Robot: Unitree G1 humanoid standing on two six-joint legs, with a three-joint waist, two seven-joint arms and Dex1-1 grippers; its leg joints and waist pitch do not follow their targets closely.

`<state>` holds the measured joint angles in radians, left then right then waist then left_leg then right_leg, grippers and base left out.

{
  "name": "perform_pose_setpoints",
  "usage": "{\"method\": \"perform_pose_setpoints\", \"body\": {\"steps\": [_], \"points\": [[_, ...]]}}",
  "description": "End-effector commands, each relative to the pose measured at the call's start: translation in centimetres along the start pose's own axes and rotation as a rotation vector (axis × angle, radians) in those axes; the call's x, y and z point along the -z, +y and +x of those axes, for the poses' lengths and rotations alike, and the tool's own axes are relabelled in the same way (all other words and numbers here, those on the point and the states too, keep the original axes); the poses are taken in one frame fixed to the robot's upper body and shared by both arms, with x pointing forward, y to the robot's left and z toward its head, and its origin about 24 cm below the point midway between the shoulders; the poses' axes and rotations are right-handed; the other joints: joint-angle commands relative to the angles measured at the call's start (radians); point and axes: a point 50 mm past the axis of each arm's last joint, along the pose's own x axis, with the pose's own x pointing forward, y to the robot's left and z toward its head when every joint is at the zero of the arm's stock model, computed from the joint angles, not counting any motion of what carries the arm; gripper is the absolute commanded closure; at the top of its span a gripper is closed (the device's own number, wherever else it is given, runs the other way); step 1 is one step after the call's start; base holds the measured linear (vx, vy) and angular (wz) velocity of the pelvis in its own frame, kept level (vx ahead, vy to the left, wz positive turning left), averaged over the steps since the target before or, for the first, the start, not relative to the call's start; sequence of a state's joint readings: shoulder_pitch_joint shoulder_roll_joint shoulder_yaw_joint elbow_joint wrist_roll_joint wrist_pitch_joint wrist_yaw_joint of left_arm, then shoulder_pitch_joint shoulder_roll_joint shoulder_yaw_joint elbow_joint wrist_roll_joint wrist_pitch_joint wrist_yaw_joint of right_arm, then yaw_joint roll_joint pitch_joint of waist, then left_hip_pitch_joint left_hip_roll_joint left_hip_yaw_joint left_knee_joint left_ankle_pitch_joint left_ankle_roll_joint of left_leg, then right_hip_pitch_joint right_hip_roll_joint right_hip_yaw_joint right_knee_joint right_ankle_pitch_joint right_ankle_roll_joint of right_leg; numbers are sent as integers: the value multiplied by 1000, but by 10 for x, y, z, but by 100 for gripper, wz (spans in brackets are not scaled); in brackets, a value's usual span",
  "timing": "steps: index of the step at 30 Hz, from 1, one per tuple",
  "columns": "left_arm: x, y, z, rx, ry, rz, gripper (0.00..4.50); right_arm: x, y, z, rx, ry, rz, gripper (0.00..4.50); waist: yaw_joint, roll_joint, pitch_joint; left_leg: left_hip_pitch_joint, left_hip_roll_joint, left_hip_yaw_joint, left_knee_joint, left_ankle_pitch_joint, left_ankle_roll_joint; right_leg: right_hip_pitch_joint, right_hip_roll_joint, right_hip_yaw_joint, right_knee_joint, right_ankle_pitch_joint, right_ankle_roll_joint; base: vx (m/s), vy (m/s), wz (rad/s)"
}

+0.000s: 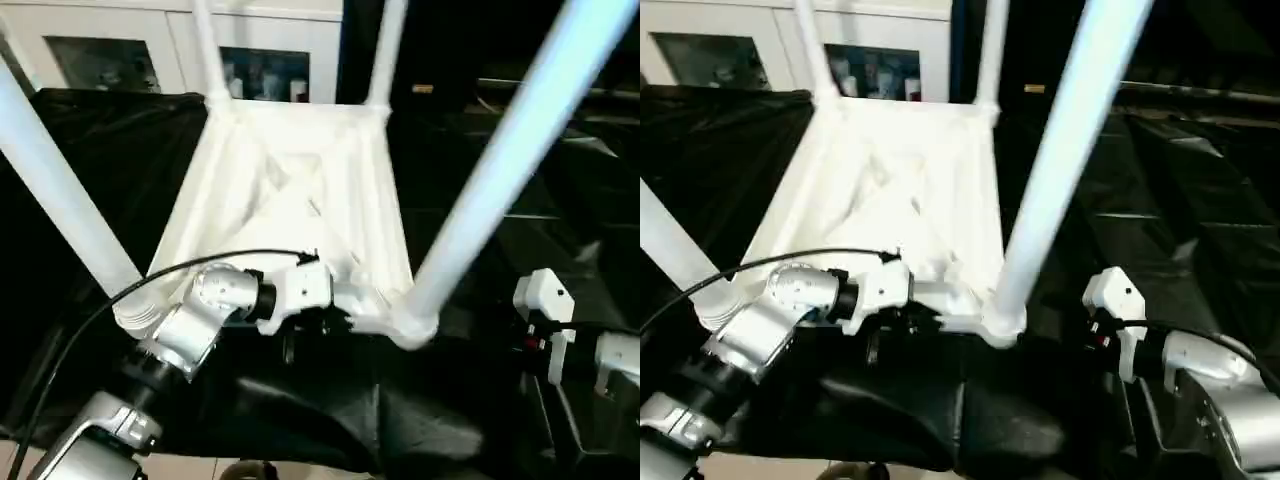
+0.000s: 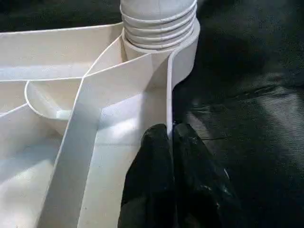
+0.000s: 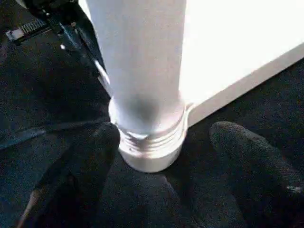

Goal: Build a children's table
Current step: Rotate table base, then rotate leg to tighten

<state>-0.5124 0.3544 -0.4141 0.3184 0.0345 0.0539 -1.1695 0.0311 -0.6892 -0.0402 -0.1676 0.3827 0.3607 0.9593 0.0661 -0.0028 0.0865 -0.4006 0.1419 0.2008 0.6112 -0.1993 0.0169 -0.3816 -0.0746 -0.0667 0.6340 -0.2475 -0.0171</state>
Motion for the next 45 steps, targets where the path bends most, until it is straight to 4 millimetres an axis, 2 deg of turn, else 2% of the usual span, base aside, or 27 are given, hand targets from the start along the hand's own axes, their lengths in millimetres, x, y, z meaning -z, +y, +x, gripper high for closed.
{"method": "perform_pose_setpoints", "body": {"steps": [1, 5, 6, 9, 11, 12, 13, 14, 15, 19, 20, 25, 26, 34, 39, 40, 41, 43, 45], "points": [[-14, 1, 3, 3, -77, -2, 404, -7, 0, -4, 21, -15, -26, 87, 2, -14, -54, 28, 110, -54, -74, -62, 142, 39, -109, 61, -70, 51, -272, 0, 0, 0], [-21, 5, 3, 10, -127, -23, 381, -6, 0, -4, 22, -12, -33, 87, 3, -16, -54, 27, 110, -53, -74, -73, 133, 41, -113, 61, -71, 54, -287, 0, 0, 0], [-22, 5, 4, 22, -122, -17, 381, -6, 0, -3, 21, -14, -35, 87, 4, -12, -52, 27, 111, -54, -76, -75, 133, 40, -112, 62, -72, 56, -287, 0, 0, 0], [-21, 6, 6, 43, -106, -6, 369, -8, 0, -2, 11, -16, -40, 87, 2, -17, -53, 26, 108, -54, -74, -77, 137, 42, -111, 62, -72, 60, -279, 0, 0, 0], [-19, 10, 6, 46, -80, 4, 369, -11, 1, 0, 1, -17, -52, 87, 1, -9, -54, 27, 107, -55, -73, -81, 132, 43, -111, 62, -73, 49, -274, 0, 0, 0], [-18, 10, 6, 48, -75, 2, 369, -11, 1, 0, -1, -17, -53, 87, -2, -13, -55, 26, 108, -56, -73, -75, 133, 45, -111, 62, -72, 64, -274, 0, 0, 0], [-18, 11, 6, 47, -68, 6, 369, -12, 1, 0, -1, -16, -57, 87, 0, -6, -56, 26, 108, -57, -72, -70, 134, 45, -111, 61, -70, 74, -276, 0, 0, 0], [-17, 12, 6, 47, -65, 7, 369, -12, 1, 0, 0, -15, -59, 87, -2, -7, -58, 26, 107, -56, -72, -67, 136, 45, -110, 62, -70, 85, -276, 0, 0, 0], [-16, 12, 6, 44, -55, 14, 369, -11, 1, -1, 1, -15, -60, 87, 0, -2, -59, 26, 108, -58, -71, -60, 138, 46, -112, 61, -66, 109, -283, 0, 0, 0], [-10, 14, 7, 42, -34, 15, 369, -9, 3, -1, 9, -11, -62, 87, 1, -2, -62, 26, 109, -58, -69, -54, 147, 48, -111, 60, -62, 158, -293, 0, 0, 0], [-10, 13, 7, 51, -37, 1, 338, -9, 3, -1, 9, -13, -59, 87, 0, -3, -61, 25, 108, -56, -69, -56, 148, 47, -111, 60, -63, 158, -295, 0, 0, 0], [-12, 14, 6, 61, -61, -8, 314, -8, 6, 1, -8, -8, -57, 87, 1, 1, -59, 27, 111, -57, -72, -81, 134, 47, -112, 60, -66, 117, -302, 0, 0, 0], [-12, 14, 6, 57, -60, -3, 292, -8, 6, 2, -9, -8, -57, 87, 1, 1, -58, 27, 111, -57, -73, -87, 132, 47, -112, 61, -67, 114, -302, 0, 0, 0], [-5, 16, 8, 48, -27, 9, 292, -9, 5, 4, -12, -3, -70, 87, 2, 4, -67, 26, 109, -57, -67, -62, 141, 50, -113, 60, -61, 166, -303, 0, 0, 0], [0, 18, 7, 58, -9, -4, 292, -9, 6, 5, -19, -2, -71, 87, 3, 7, -68, 27, 109, -57, -67, -69, 140, 50, -113, 59, -62, 156, -306, 0, 0, 0], [0, 18, 7, 56, -8, -3, 322, -9, 7, 5, -20, -2, -72, 87, 3, 7, -68, 27, 110, -58, -68, -73, 137, 51, -113, 59, -62, 150, -306, 0, 0, 0], [1, 18, 7, 56, -6, -3, 329, -9, 7, 5, -20, -2, -72, 87, 4, 10, -69, 28, 110, -58, -68, -74, 135, 51, -113, 59, -61, 151, -308, 0, 0, 0], [3, 18, 7, 62, -4, -18, 329, -9, 7, 5, -21, -2, -73, 87, 3, 10, -69, 27, 110, -58, -68, -78, 134, 51, -113, 60, -62, 152, -308, 0, 0, 0], [4, 18, 6, 62, -4, -19, 349, -9, 7, 5, -21, -3, -74, 87, 3, 12, -69, 27, 110, -58, -68, -84, 131, 51, -113, 59, -62, 145, -308, 0, 0, 0]]}}
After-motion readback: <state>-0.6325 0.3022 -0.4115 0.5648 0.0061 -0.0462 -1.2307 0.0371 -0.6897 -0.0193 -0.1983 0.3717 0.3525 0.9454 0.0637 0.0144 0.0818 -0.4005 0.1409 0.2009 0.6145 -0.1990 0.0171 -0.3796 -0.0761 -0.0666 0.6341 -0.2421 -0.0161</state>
